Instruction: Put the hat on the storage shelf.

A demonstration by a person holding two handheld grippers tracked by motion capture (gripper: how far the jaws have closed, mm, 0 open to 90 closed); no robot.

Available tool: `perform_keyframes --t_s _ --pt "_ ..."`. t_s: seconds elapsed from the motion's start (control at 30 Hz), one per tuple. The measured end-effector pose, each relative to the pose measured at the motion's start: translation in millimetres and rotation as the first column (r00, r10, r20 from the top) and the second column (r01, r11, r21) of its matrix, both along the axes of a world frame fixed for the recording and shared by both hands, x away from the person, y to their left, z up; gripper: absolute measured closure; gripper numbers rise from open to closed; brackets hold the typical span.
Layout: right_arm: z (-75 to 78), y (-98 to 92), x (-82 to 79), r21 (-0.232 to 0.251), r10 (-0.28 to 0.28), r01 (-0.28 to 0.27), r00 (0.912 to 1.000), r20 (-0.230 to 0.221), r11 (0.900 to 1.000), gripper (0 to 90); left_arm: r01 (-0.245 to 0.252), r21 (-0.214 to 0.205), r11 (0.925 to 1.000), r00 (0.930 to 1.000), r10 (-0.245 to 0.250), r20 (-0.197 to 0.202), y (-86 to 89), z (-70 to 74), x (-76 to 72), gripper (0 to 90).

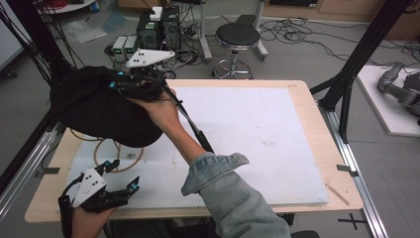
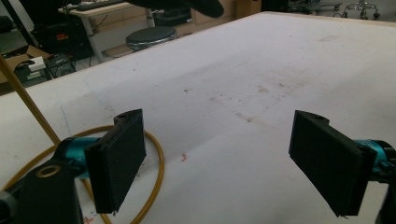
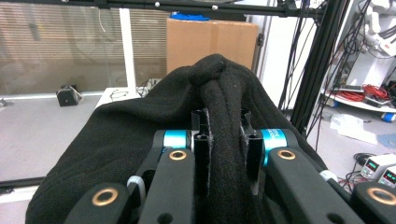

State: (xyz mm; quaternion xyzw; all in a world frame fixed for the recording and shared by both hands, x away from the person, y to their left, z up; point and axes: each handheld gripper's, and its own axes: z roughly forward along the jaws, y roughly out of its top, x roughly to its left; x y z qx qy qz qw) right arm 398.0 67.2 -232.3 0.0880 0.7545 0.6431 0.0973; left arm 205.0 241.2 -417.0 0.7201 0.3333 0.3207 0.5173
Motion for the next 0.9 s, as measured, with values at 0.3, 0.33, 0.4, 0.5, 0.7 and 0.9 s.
perform_keyframes --t_s 0.3,0.33,0.4,0.5,0.7,0.9 --pt "-5.4 7.7 3.1 -0.010 -0.008 0.008 0.9997 -0.022 0.9999 79.3 -0.003 -0.007 1.0000 1.0000 0.003 -0.001 0.3 -0.4 -0.6 19.0" --pt "-5.4 7.7 3.1 -0.010 -0.008 0.008 0.9997 -0.022 0.9999 79.3 -0.003 -0.007 1.0000 1.0000 0.003 -0.001 0.3 -0.4 -0.6 19.0" --pt "-6.0 8.8 2.9 -0.016 -0.011 0.011 0.9998 -0.018 0.9998 79.0 -0.002 -0.008 1.0000 1.0000 0.002 -0.002 0.2 -0.4 -0.6 19.0" --pt "-7.3 11.0 2.7 -0.018 -0.005 0.005 0.9998 -0.020 0.9998 77.6 0.000 -0.005 1.0000 1.0000 0.000 -0.001 0.2 -0.5 -0.4 19.0" --pt "-10.7 16.0 3.8 -0.033 -0.002 0.001 0.9995 -0.032 0.9995 76.5 -0.001 -0.005 1.0000 1.0000 0.001 -0.002 0.5 -0.3 -0.5 19.0" --pt "-13.4 21.0 4.2 -0.036 0.008 -0.009 0.9990 -0.045 0.9993 75.3 0.005 -0.004 1.0000 1.0000 -0.005 -0.005 0.8 -0.8 0.0 19.0"
